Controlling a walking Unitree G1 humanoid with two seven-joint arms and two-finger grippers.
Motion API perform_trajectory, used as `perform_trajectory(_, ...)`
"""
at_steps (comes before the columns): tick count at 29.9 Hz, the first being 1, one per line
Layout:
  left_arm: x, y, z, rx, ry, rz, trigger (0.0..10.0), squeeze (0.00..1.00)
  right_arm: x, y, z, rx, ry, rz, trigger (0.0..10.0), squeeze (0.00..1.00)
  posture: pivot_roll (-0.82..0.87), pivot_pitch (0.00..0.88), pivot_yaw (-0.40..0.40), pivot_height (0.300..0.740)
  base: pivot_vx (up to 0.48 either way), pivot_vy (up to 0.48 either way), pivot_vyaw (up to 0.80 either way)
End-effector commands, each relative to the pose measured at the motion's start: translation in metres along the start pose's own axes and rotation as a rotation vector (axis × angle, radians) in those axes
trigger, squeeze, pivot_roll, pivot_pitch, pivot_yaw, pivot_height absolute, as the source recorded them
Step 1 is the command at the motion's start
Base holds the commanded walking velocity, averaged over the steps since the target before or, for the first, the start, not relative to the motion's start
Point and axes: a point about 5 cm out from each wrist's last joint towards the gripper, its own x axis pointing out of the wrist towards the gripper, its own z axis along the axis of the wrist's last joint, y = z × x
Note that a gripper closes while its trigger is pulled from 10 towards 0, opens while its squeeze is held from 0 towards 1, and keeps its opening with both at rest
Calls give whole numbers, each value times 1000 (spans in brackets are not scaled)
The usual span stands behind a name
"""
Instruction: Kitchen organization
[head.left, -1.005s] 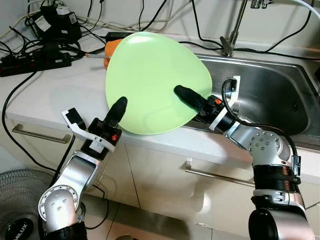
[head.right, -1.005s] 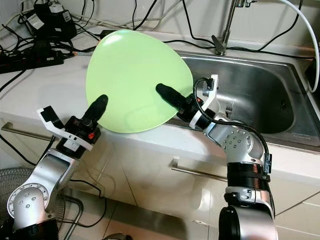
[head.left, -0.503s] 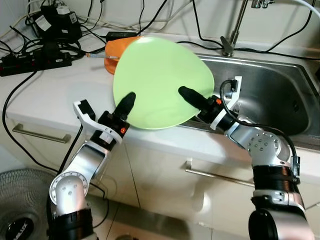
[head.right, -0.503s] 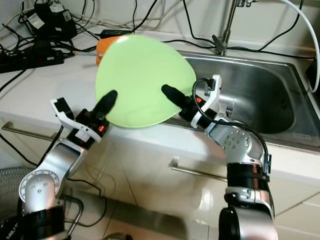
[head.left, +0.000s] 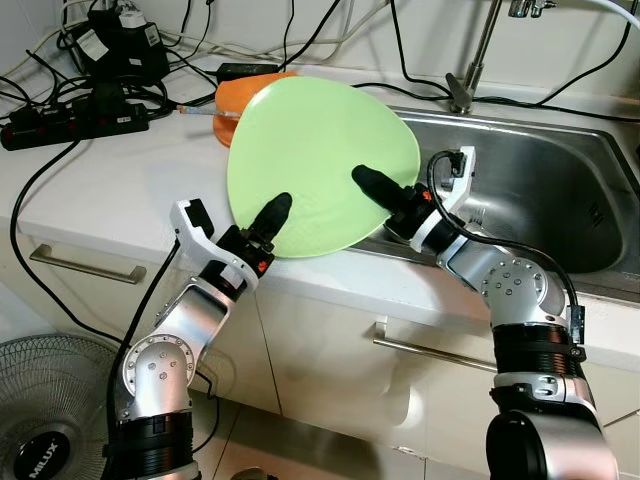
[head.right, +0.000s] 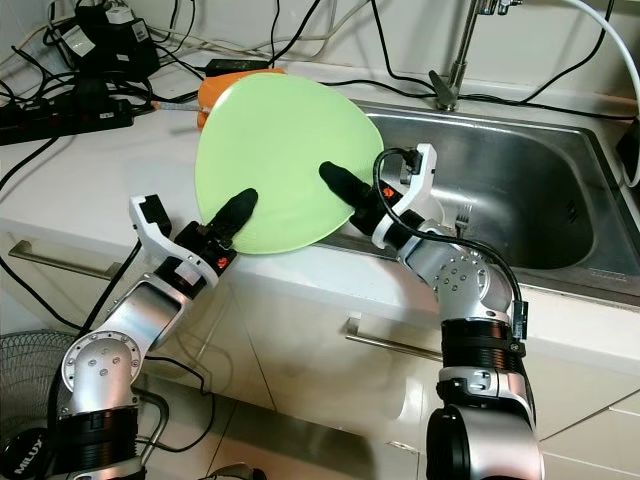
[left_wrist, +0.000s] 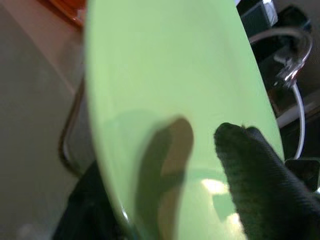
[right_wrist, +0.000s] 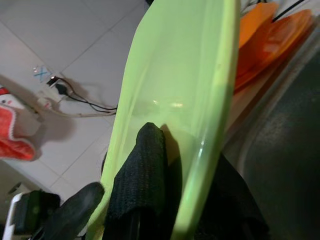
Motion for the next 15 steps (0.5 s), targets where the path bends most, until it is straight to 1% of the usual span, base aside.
perform_trajectory(1, 4, -20, 7, 97, -24, -81, 10000, 1000, 0, -6, 6, -33, -11, -73, 0, 0, -14, 30, 35, 740, 0, 0, 0)
perform_trajectory(2, 4, -20, 7, 97, -24, -81, 10000, 1000, 0, -6, 6, -33, -11, -73, 0, 0, -14, 30, 35, 740, 0, 0, 0)
perform_trajectory(4, 5, -24, 5, 142, -16, -86, 10000, 1000, 0, -8, 6, -36, -14, -84, 0, 0, -13, 30, 34, 740, 0, 0, 0)
perform_trajectory(7, 7, -26, 4, 183, -21, -74, 10000, 1000, -1, -10, 9, -40, -40, -90, 0, 0, -12, 29, 34, 740, 0, 0, 0)
perform_trajectory(11, 7, -25, 5, 181, -41, -66, 10000, 1000, -1, -9, 14, -58, -56, -90, 0, 0, -12, 29, 34, 740, 0, 0, 0)
perform_trajectory(14, 3, -25, 3, 167, -49, -76, 10000, 1000, 0, -9, 17, -54, -73, -90, 0, 0, -12, 29, 34, 740, 0, 0, 0)
perform_trajectory(15, 1, -25, 3, 163, -50, -79, 10000, 1000, 0, -9, 18, -55, -78, -90, 0, 0, -12, 29, 34, 740, 0, 0, -406)
